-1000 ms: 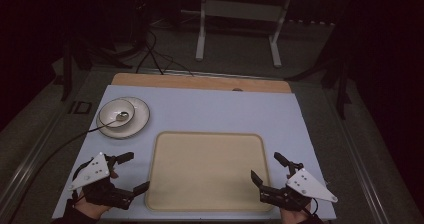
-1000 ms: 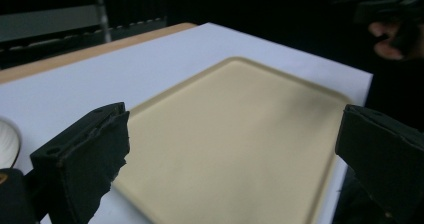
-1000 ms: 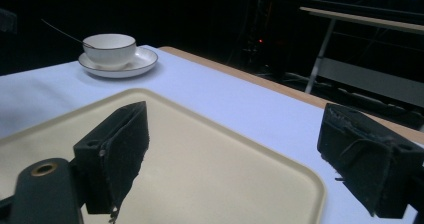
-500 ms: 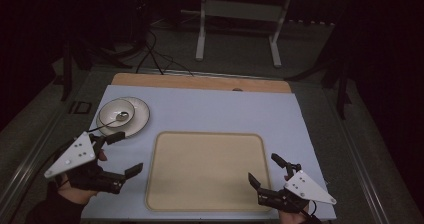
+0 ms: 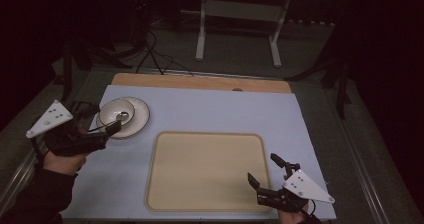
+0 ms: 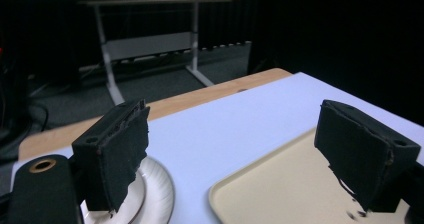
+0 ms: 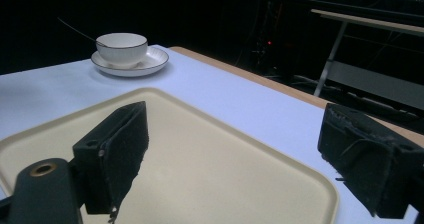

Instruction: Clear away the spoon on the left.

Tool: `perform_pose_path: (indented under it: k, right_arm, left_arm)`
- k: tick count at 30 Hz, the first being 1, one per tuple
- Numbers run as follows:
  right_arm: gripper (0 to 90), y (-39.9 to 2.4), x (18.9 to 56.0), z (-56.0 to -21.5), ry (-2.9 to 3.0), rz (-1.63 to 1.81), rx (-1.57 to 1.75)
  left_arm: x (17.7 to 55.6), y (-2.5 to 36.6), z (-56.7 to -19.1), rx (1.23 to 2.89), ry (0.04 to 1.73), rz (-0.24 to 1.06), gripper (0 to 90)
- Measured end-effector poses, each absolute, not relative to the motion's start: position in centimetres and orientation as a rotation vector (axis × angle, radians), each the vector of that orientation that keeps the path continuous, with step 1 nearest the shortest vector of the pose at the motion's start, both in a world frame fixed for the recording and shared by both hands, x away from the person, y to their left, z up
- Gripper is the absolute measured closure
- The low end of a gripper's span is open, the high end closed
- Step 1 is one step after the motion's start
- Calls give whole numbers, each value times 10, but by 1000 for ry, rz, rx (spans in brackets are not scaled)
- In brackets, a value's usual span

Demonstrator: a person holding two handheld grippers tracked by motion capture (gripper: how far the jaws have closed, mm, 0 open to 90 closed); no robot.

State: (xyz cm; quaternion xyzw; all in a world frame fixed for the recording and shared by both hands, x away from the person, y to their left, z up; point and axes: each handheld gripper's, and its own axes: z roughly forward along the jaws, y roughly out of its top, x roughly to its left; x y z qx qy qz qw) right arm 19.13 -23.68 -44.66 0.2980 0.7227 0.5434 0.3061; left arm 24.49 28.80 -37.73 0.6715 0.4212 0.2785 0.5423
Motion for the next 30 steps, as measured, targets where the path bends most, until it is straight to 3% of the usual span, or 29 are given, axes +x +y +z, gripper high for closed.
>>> perform_pose_path:
  k: [14,30]
  right_arm:
    - [130,-236,193,-448,1926,1426,797]
    - [130,-236,193,-448,1921,1411,794]
  left_arm:
    - [260,334,-421,1540,1312,639,249]
    - [273,347,-460,1501,1555,524,426]
